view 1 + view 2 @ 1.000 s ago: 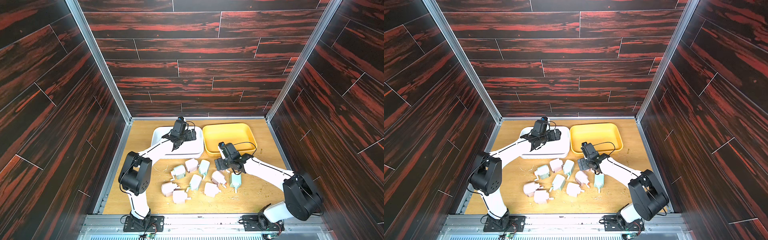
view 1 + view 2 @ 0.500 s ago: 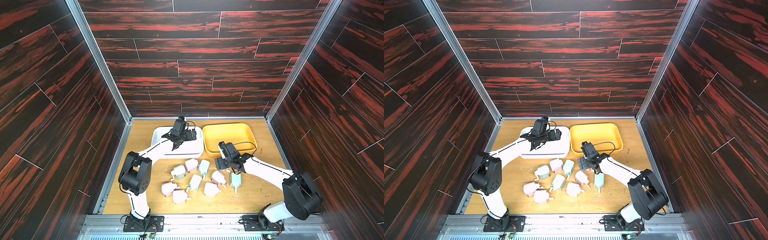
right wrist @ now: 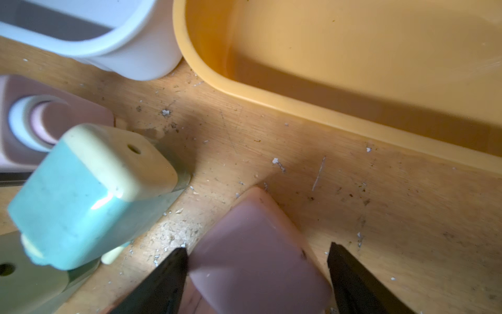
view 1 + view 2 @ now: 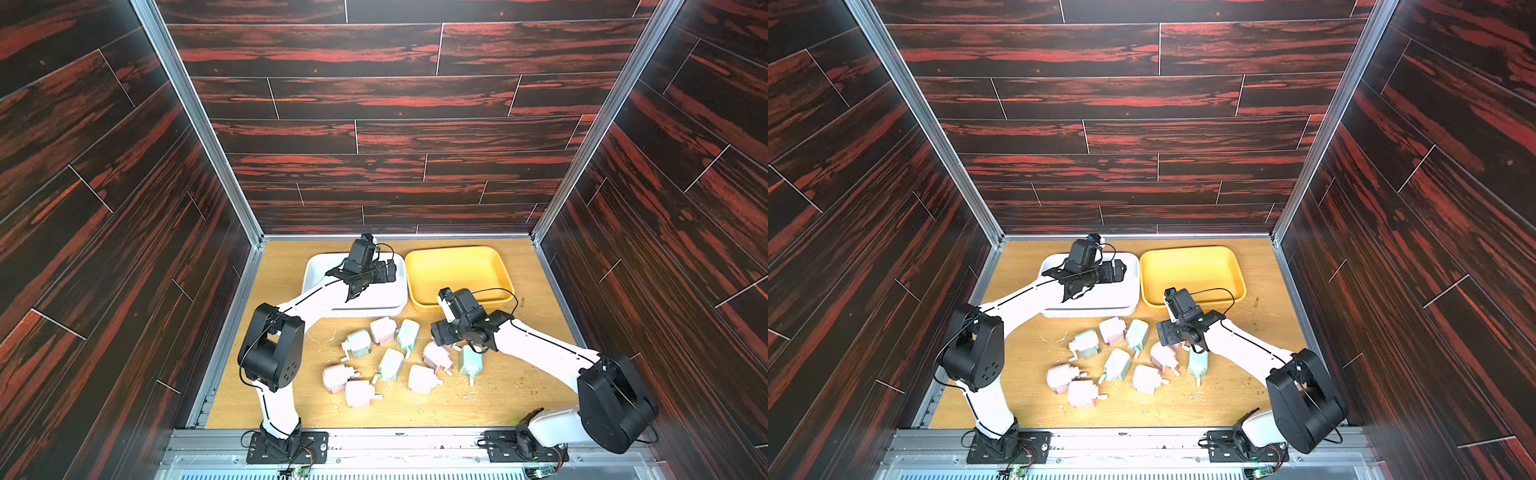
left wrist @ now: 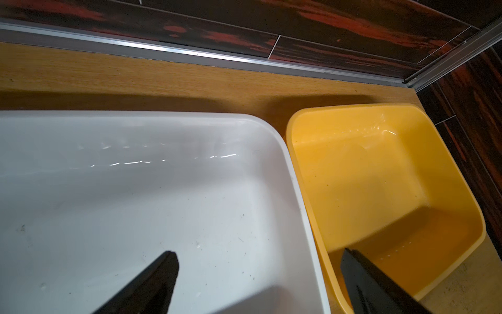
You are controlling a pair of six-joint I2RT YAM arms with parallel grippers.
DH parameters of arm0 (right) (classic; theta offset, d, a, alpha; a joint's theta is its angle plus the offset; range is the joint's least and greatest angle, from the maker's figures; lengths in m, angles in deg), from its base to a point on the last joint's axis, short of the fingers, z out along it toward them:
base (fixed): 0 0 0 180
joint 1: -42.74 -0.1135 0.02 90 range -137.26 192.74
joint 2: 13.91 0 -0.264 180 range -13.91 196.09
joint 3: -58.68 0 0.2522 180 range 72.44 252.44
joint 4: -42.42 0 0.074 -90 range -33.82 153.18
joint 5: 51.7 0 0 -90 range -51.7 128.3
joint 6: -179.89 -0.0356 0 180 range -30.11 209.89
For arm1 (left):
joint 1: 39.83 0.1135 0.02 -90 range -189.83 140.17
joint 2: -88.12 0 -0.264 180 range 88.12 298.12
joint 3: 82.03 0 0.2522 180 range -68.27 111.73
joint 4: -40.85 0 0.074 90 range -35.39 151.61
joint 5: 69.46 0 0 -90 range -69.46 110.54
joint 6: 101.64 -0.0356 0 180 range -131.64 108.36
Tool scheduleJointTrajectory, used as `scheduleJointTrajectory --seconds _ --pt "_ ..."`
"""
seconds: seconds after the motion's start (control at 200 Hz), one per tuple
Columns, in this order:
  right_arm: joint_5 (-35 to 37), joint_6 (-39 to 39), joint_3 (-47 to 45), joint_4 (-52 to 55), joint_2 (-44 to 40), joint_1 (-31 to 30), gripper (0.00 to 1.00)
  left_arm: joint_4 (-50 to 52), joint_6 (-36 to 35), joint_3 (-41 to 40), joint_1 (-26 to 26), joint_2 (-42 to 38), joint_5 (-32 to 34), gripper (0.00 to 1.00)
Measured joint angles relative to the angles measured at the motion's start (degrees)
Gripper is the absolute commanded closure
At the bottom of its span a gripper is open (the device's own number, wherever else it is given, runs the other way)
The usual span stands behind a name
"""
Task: Place the pencil sharpeners by color into the storage box
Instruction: Pick up the pencil sharpener from the center of the board.
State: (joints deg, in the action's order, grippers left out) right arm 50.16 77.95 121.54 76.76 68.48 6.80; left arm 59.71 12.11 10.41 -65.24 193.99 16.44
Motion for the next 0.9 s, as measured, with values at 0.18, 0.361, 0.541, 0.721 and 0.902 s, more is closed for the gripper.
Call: scheduleJointTrajectory --seconds 0.18,0.361,0.541,0.721,0.902 --pt "2.32 -0.28 1.27 0.04 1.36 -0.28 0.2 0.48 -0.37 0.48 -0.48 0.15 0.0 0.0" --pt "10.34 -5.53 3.69 3.67 4.98 -0.33 0.15 0.9 -0.5 0.63 -0.55 0.31 0.02 0.0" --pt "11.47 -9.25 4.35 5.57 6.71 -0.31 0.12 0.92 -0.83 0.85 -0.61 0.31 0.02 0.0" --pt "9.64 -8.98 4.35 4.94 5.01 -0.31 0.22 0.98 -1.11 1.31 -0.66 0.33 0.02 0.0" --pt "9.6 -8.26 4.22 4.28 4.81 -0.31 0.34 0.98 -1.4 1.4 -0.81 0.42 -0.07 0.0"
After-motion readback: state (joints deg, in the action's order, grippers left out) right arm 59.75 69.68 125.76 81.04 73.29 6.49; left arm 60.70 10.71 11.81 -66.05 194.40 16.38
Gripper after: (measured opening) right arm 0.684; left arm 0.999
